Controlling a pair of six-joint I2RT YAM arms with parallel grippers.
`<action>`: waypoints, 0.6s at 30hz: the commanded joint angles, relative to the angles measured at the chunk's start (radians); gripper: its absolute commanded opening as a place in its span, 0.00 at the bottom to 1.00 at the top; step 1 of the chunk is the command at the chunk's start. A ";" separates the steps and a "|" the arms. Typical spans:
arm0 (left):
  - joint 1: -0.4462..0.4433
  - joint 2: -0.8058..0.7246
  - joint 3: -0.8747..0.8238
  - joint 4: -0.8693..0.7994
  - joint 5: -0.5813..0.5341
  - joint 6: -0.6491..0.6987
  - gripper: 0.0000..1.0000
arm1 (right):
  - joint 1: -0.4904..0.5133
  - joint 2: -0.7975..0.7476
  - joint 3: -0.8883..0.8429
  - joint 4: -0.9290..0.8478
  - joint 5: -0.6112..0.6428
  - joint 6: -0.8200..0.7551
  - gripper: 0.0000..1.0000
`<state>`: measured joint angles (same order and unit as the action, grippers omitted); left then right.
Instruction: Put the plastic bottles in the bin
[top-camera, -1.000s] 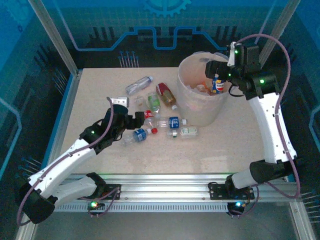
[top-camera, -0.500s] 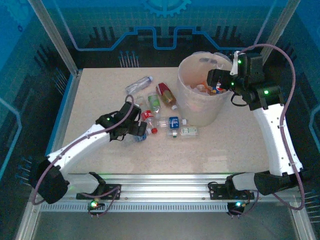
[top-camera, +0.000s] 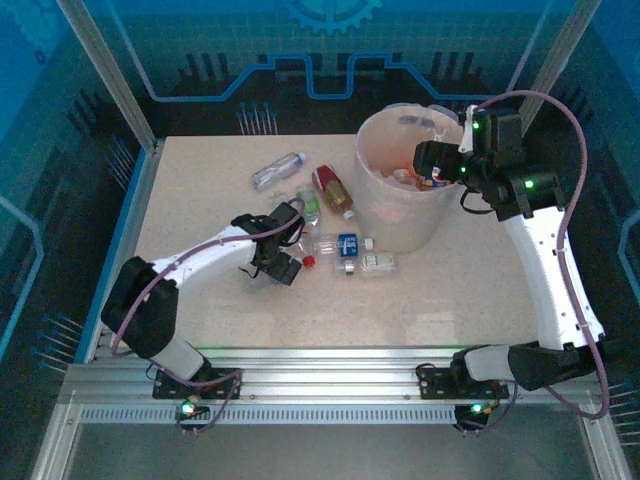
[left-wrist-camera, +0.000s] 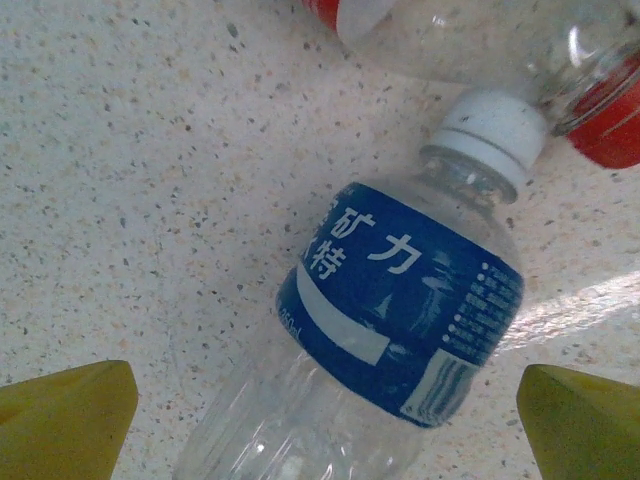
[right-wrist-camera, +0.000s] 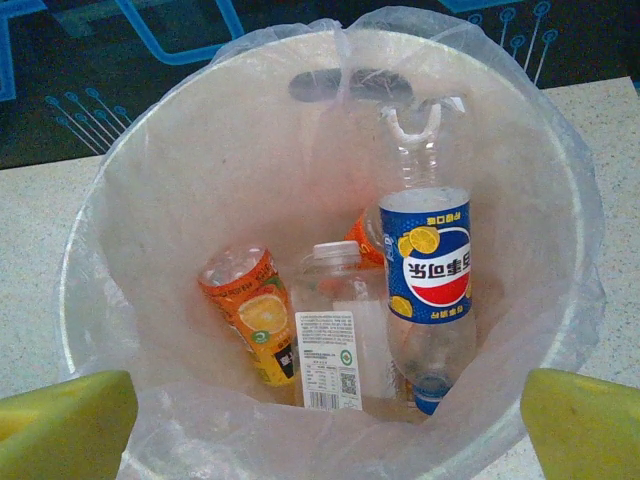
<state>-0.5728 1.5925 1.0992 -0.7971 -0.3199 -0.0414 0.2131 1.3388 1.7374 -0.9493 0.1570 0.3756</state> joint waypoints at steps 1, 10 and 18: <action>0.011 0.045 0.043 -0.048 0.006 0.031 0.99 | -0.001 -0.010 -0.006 0.005 0.018 0.011 1.00; 0.011 0.130 0.052 -0.075 0.017 0.044 0.99 | -0.007 -0.008 -0.009 0.005 0.025 0.010 1.00; 0.010 0.156 0.037 -0.081 0.047 0.059 0.95 | -0.008 0.000 -0.010 0.006 0.028 0.013 1.00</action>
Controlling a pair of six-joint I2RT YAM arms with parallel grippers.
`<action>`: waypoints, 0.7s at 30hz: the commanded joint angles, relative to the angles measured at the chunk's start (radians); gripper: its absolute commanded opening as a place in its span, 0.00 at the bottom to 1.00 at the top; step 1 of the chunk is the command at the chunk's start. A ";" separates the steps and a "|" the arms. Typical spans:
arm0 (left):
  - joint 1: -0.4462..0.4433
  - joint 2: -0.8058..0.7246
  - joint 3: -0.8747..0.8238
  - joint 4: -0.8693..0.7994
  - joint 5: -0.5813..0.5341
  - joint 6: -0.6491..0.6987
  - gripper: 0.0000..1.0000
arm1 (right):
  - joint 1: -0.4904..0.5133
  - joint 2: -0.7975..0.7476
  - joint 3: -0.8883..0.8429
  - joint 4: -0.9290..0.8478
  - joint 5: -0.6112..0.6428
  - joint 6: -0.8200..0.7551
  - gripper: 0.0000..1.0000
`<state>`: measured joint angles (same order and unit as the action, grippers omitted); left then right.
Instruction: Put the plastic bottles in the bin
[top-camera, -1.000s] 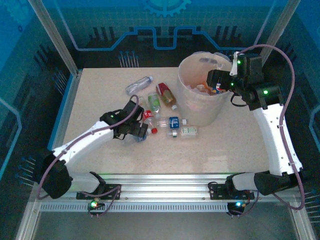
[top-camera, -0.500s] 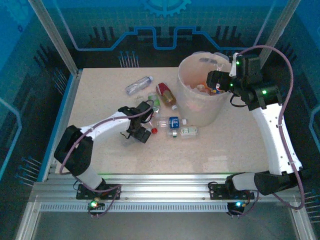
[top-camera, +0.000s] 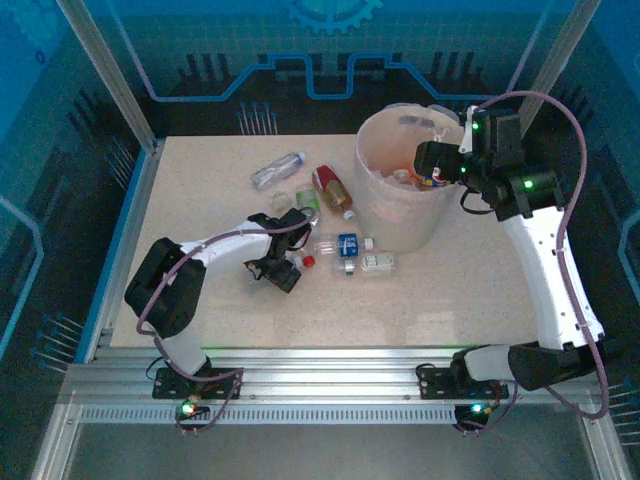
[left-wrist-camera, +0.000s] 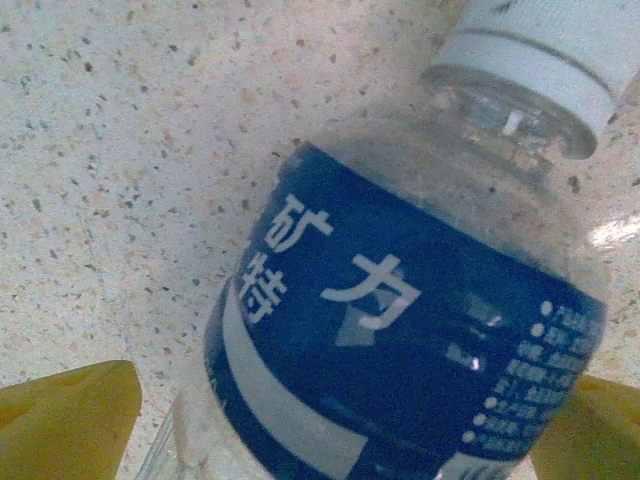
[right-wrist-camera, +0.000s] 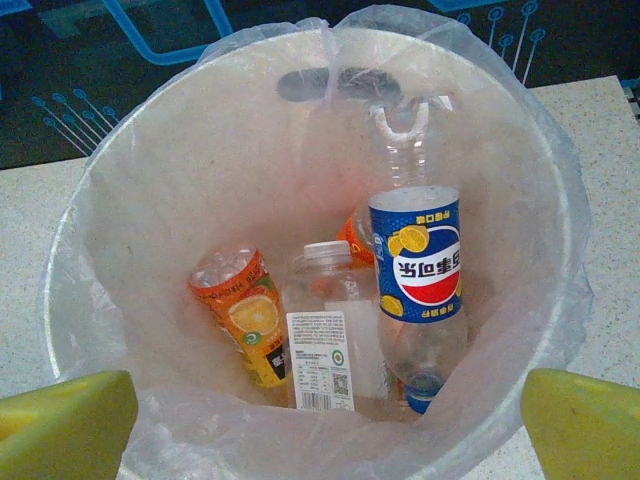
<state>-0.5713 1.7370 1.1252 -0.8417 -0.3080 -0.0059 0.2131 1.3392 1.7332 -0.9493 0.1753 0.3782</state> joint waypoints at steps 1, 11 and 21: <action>0.009 0.014 0.008 -0.038 0.039 0.026 0.92 | -0.008 0.001 -0.006 0.006 0.009 0.012 1.00; 0.008 0.009 -0.007 -0.048 0.065 0.044 0.62 | -0.009 0.006 -0.003 0.004 0.012 0.016 1.00; -0.002 -0.063 -0.001 -0.074 0.090 0.050 0.56 | -0.008 -0.003 -0.003 0.002 0.008 0.018 1.00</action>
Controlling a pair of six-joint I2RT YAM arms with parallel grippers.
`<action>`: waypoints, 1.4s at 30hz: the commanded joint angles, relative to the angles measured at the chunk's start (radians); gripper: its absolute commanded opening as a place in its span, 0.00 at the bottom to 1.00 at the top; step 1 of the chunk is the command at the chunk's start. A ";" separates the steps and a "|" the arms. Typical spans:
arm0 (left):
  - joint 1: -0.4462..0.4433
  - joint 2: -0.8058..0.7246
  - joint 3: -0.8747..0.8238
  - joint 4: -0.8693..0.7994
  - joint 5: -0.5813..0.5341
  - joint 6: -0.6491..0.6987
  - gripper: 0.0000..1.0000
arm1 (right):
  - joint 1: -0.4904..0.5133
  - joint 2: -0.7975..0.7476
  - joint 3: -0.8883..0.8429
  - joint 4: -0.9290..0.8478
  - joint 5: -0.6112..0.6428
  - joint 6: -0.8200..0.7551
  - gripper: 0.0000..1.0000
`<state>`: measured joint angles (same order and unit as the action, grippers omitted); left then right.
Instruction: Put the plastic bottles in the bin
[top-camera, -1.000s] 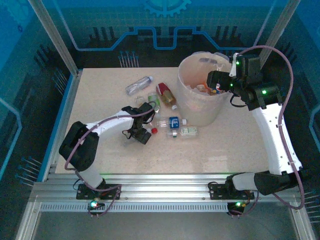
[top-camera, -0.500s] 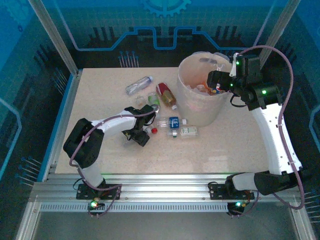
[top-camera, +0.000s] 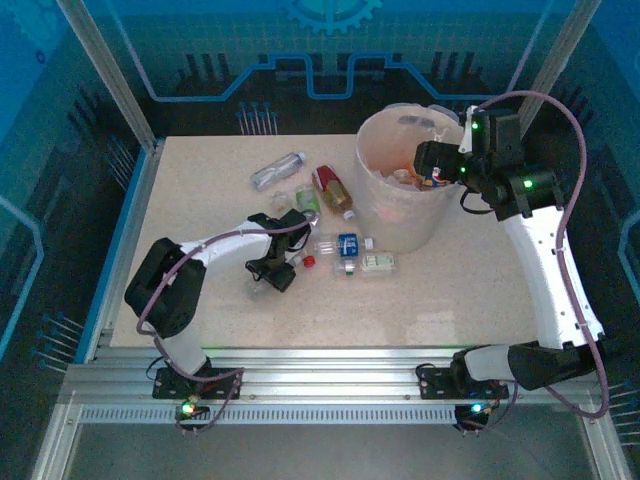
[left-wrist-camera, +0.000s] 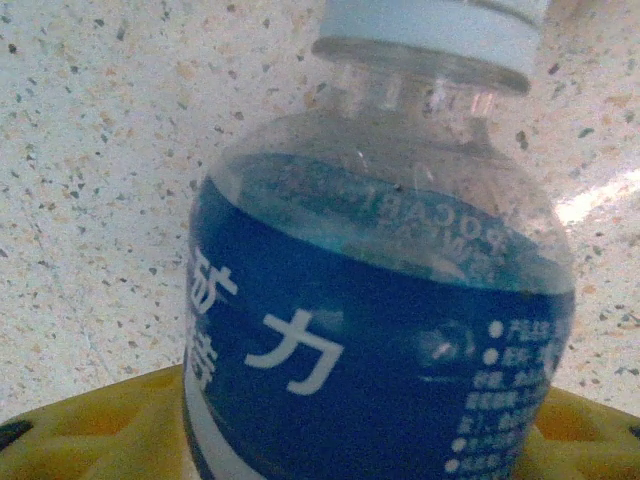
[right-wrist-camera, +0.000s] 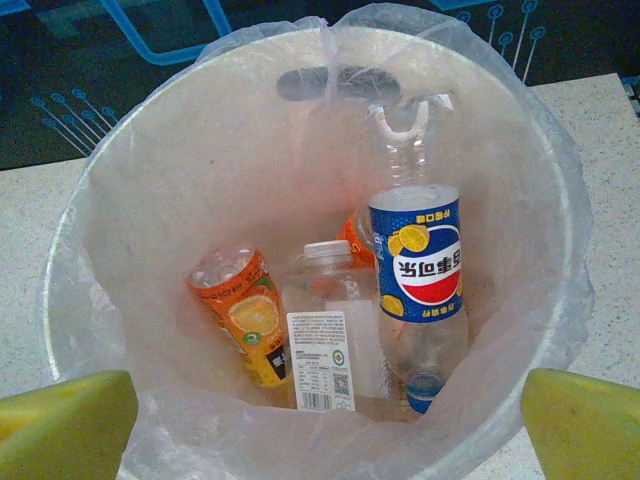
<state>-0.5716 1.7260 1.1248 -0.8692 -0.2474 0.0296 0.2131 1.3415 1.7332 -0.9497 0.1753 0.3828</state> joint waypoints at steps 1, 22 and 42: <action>-0.006 -0.066 0.001 -0.051 0.032 0.013 0.55 | -0.009 -0.007 -0.004 0.005 0.004 0.010 1.00; -0.035 -0.530 0.002 0.168 0.232 -0.073 0.46 | -0.007 -0.082 -0.072 0.103 -0.296 0.000 1.00; -0.035 -0.556 -0.063 0.944 0.611 -0.317 0.48 | 0.250 -0.027 -0.072 0.286 -0.552 -0.092 0.98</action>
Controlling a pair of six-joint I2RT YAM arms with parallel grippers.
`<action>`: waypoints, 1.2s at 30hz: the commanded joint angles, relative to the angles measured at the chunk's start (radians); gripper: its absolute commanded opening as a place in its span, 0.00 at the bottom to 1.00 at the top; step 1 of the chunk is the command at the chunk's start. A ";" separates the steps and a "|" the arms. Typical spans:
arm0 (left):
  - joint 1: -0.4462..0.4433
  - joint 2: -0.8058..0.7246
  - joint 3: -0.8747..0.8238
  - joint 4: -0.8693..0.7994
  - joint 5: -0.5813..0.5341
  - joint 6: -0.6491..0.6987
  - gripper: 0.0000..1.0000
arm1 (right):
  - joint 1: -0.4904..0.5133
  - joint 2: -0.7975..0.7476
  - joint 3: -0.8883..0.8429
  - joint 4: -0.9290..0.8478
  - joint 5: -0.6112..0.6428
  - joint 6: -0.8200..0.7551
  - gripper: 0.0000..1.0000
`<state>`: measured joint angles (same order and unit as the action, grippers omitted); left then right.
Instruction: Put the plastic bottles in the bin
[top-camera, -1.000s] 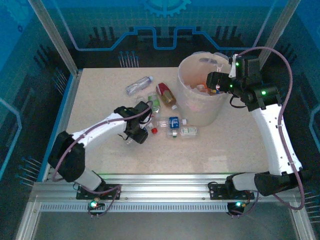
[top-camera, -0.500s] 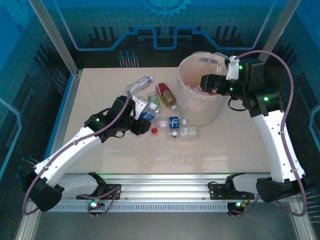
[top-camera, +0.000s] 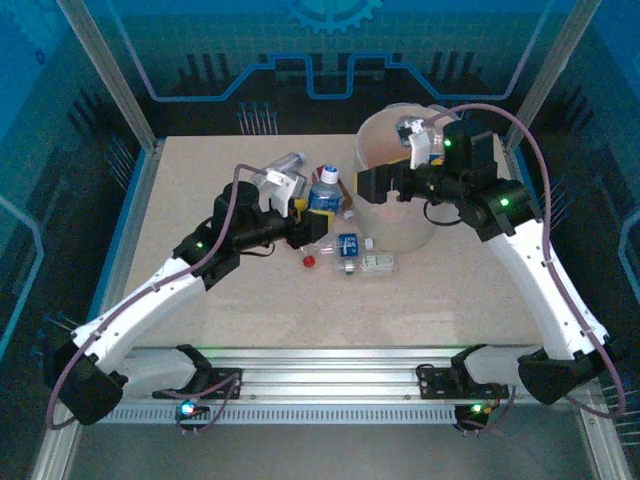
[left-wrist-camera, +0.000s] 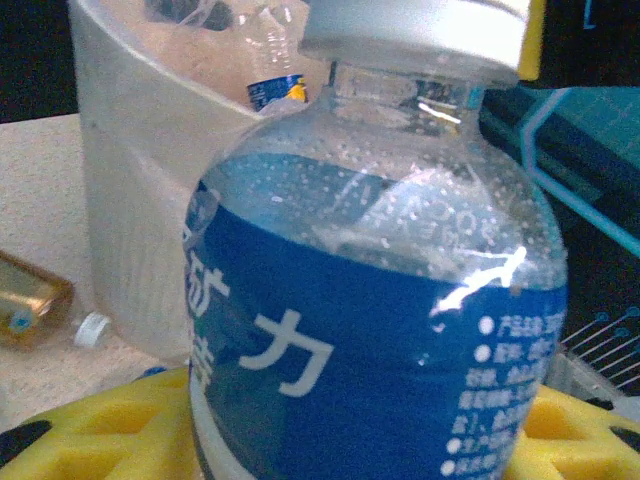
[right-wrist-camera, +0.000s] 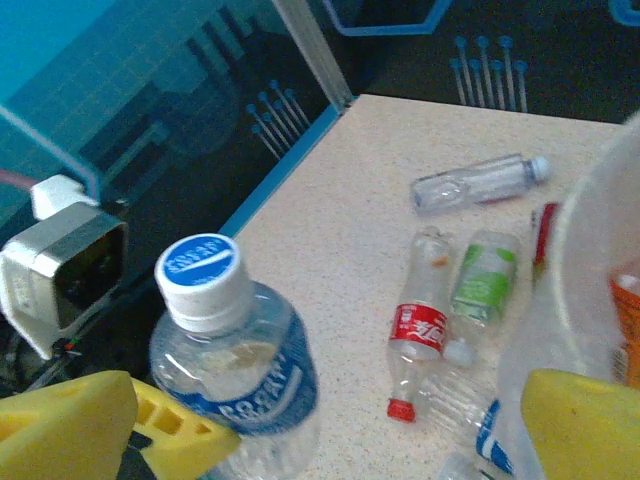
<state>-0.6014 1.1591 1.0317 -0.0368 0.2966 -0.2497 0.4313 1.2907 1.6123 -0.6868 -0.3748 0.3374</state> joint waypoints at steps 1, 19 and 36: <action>-0.005 0.016 0.032 0.121 0.073 -0.043 0.48 | 0.041 0.036 0.063 0.021 -0.002 -0.053 0.97; -0.005 0.030 0.033 0.156 0.095 -0.050 0.49 | 0.115 0.225 0.208 0.048 -0.080 -0.035 0.67; -0.005 -0.003 0.005 0.160 0.033 -0.060 0.99 | 0.127 0.249 0.330 -0.093 0.100 -0.104 0.15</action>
<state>-0.6025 1.1946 1.0351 0.0963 0.3511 -0.3149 0.5499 1.5444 1.8706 -0.7185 -0.3714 0.2802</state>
